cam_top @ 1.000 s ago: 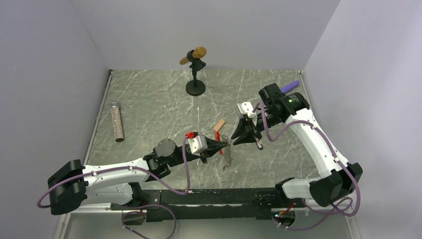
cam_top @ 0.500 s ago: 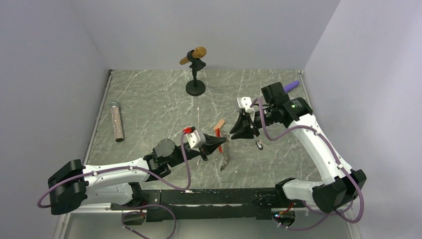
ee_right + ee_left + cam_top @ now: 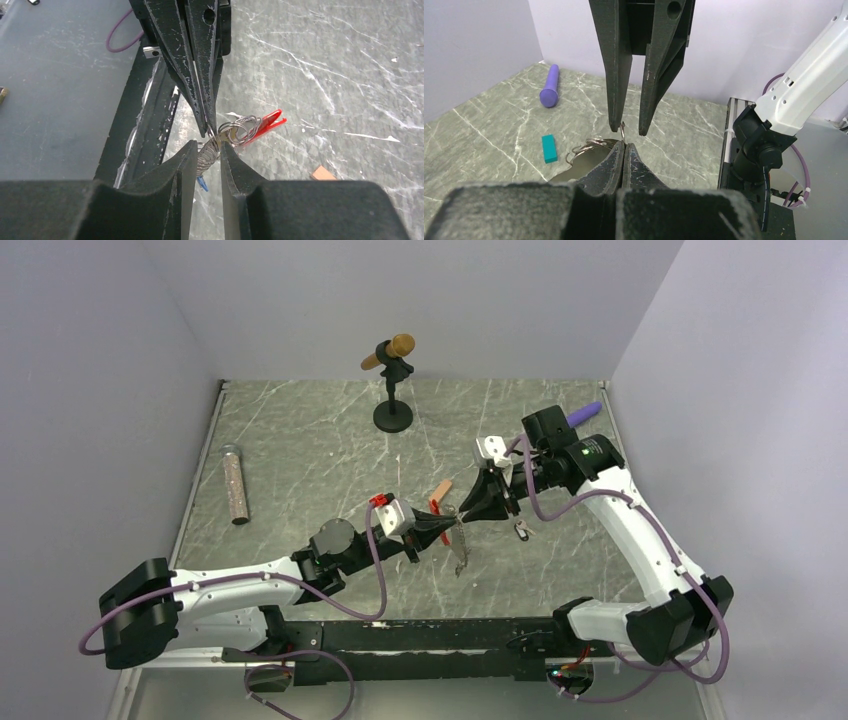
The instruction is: Put the keys on the keyring
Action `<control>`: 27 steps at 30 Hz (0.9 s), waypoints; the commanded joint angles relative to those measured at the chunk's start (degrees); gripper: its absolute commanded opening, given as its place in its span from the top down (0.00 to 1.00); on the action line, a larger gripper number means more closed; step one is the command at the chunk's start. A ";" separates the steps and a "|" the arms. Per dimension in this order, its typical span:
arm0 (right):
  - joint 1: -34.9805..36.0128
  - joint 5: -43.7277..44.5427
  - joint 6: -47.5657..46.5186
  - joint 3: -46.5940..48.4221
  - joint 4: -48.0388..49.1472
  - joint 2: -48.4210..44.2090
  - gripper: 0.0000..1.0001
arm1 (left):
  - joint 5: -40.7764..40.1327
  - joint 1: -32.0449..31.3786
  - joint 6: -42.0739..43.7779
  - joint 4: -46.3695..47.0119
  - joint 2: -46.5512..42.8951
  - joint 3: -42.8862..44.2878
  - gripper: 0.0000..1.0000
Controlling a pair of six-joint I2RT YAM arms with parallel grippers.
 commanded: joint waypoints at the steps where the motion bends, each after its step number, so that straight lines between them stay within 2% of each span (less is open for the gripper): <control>1: 0.57 -3.49 -2.34 0.98 -1.91 0.25 0.73 | 0.29 -0.38 -0.80 4.74 -0.03 1.88 1.00; 3: 0.58 -3.91 -2.16 1.13 -1.93 0.59 0.77 | 0.91 -0.43 -0.54 4.70 0.04 1.88 1.00; 8: 0.59 -5.23 -2.38 2.24 -3.62 1.67 1.00 | 2.66 -0.37 1.48 2.69 -0.05 1.97 1.00; 11: 0.62 -5.07 -3.08 3.04 -5.44 2.54 1.00 | 3.60 -0.34 3.08 1.80 -0.34 1.57 1.00; 12: 0.65 -4.78 -3.01 3.57 -6.24 3.22 0.99 | 3.94 -0.33 3.22 1.61 -0.42 1.41 1.00; 14: 0.55 -4.66 -4.17 4.12 -8.27 4.03 0.71 | 4.34 -0.26 3.24 1.04 -0.67 1.31 1.00; 15: 0.55 -4.82 -4.49 4.05 -8.50 3.95 0.65 | 4.52 -0.24 5.05 0.80 -0.72 1.27 1.00; 18: 0.59 -4.80 -3.17 3.16 -6.70 3.03 0.63 | 4.52 -0.24 5.63 0.40 -0.90 1.18 1.00; 21: 0.57 -4.35 -1.26 2.87 -5.29 3.11 0.78 | 4.45 -0.16 5.86 0.22 -0.90 1.19 1.00; 23: 0.59 -3.80 -0.35 2.83 -4.96 3.33 0.99 | 4.41 -0.15 5.92 0.49 -0.91 1.01 1.00; 27: 0.59 -3.00 2.99 2.08 -2.24 2.97 1.00 | 4.42 0.00 6.01 0.62 -1.20 0.96 1.00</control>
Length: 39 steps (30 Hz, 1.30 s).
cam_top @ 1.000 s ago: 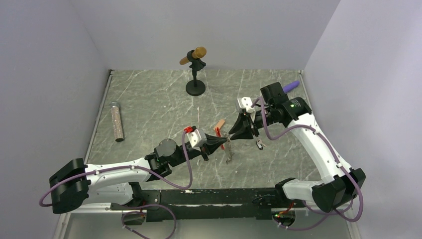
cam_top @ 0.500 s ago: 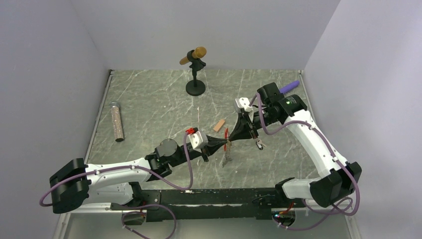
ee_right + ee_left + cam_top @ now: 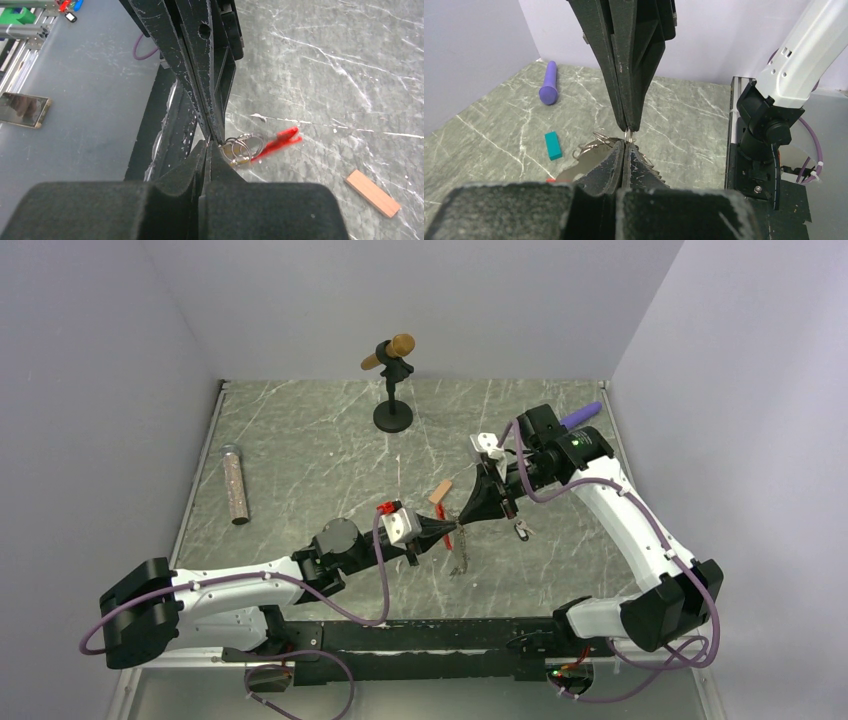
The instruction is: Put the keys on the keyring
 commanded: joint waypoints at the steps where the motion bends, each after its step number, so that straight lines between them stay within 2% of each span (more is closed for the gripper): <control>1: 0.24 -0.41 4.61 0.25 4.23 -1.14 0.90 | 1.19 -0.02 0.99 3.09 -1.51 0.81 1.00; 5: -0.56 0.36 8.91 0.93 7.00 -1.73 0.56 | 1.33 0.27 1.09 3.37 -2.33 -0.04 1.00; 7: -1.62 -0.29 8.41 2.06 6.23 -1.90 0.51 | 1.46 0.44 1.14 3.40 -2.94 -0.55 1.00; 12: -2.40 -0.54 2.05 3.57 0.89 -2.06 0.51 | 4.58 0.53 4.77 5.04 -5.01 -2.99 1.00; 15: -2.45 -1.71 -10.08 4.88 -8.81 -1.02 0.51 | 9.77 0.55 11.46 6.16 -6.30 -5.06 1.00; 18: -2.36 -1.96 -18.05 5.79 -14.91 -0.62 0.52 | 13.49 0.52 18.85 6.04 -7.91 -7.12 1.00; 28: -1.69 -1.43 -29.99 -2.22 -15.35 -4.71 0.49 | 17.10 1.55 33.13 0.34 -12.00 -7.89 1.00; 33: -0.95 -1.48 -31.96 -3.21 -15.37 -4.76 0.49 | 18.44 2.18 34.25 0.66 -11.59 -7.50 1.00; 39: 1.45 -1.56 -31.52 -2.80 -15.35 -4.05 0.50 | 20.37 3.21 32.25 5.19 -10.88 -8.25 1.00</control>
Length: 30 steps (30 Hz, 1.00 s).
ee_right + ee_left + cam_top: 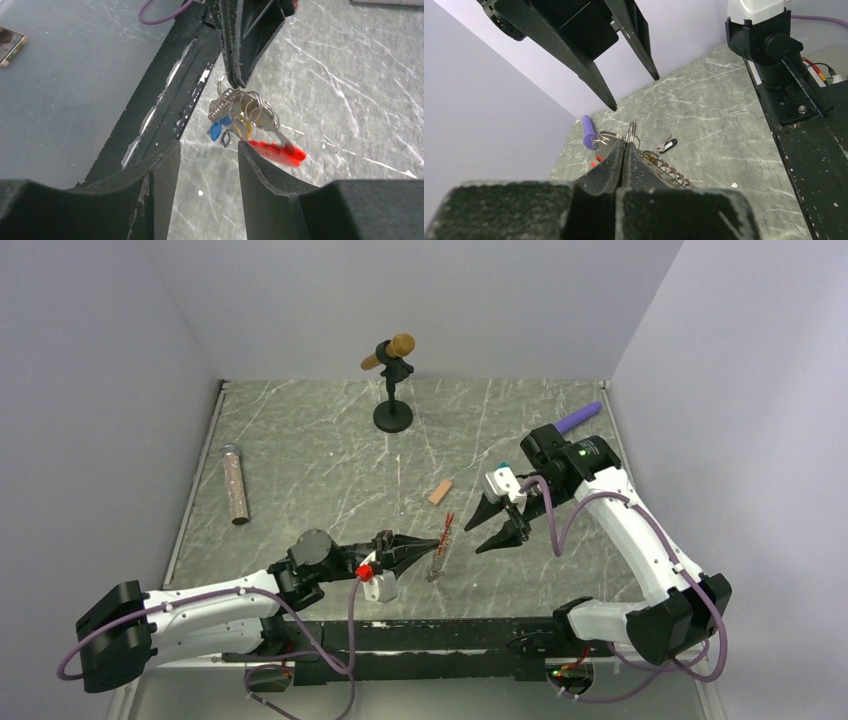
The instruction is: Put the keys on the keyring
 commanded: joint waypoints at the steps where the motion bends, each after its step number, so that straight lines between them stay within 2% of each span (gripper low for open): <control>1: 2.09 -1.87 -2.84 0.50 -0.66 -0.19 0.50 | 3.92 0.97 -0.31 8.08 0.16 -0.10 1.00; 9: 4.65 -2.34 -1.56 1.52 -0.70 0.09 0.51 | 7.54 4.19 -8.57 20.29 2.13 -2.81 1.00; 14: 5.43 -3.77 -0.19 3.57 -0.69 0.45 0.52 | 8.69 5.17 -13.56 23.63 3.48 -2.75 1.00; 18: 5.51 -4.55 1.17 5.46 -0.70 1.19 0.53 | 9.16 5.83 -19.00 23.10 3.73 -1.68 1.00; 25: 5.52 -5.10 3.62 7.14 -0.17 1.75 0.54 | 6.87 6.60 -29.47 15.51 2.36 1.03 1.00; 30: 5.59 -3.86 13.51 5.81 6.77 1.79 0.56 | 2.61 6.62 -37.50 11.41 2.18 2.75 1.00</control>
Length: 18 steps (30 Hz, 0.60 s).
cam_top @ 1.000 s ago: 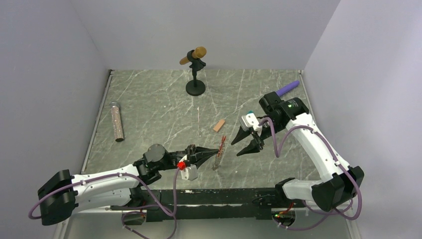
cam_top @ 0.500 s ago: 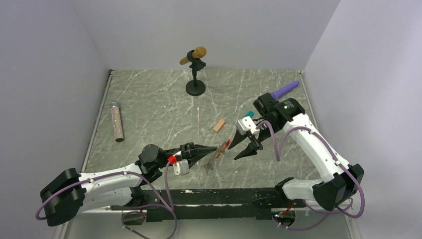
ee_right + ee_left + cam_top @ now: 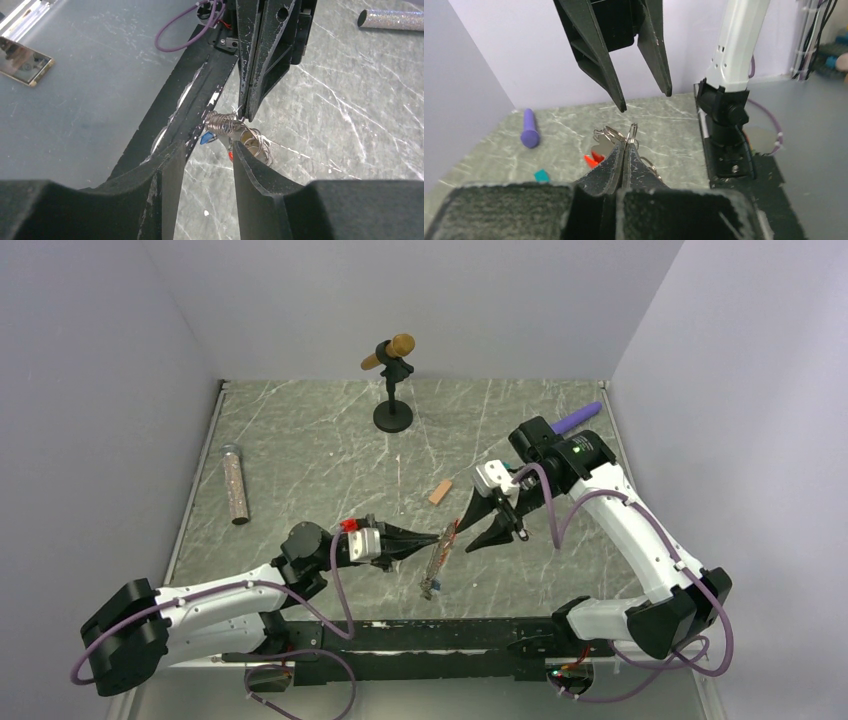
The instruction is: Put the keys on the keyring
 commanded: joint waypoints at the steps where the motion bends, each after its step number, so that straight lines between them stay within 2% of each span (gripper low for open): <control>1: 0.27 -0.81 10.06 0.48 7.98 0.12 0.57 | -4.54 0.33 -11.18 -0.98 -1.39 3.62 1.00; 8: 0.21 2.84 25.79 -0.05 18.09 -0.09 0.61 | -9.95 0.24 -18.99 -6.30 -0.68 6.51 1.00; 18: 0.21 4.85 32.51 -1.57 23.25 0.12 0.64 | -12.48 0.24 -23.85 -8.32 0.00 7.62 1.00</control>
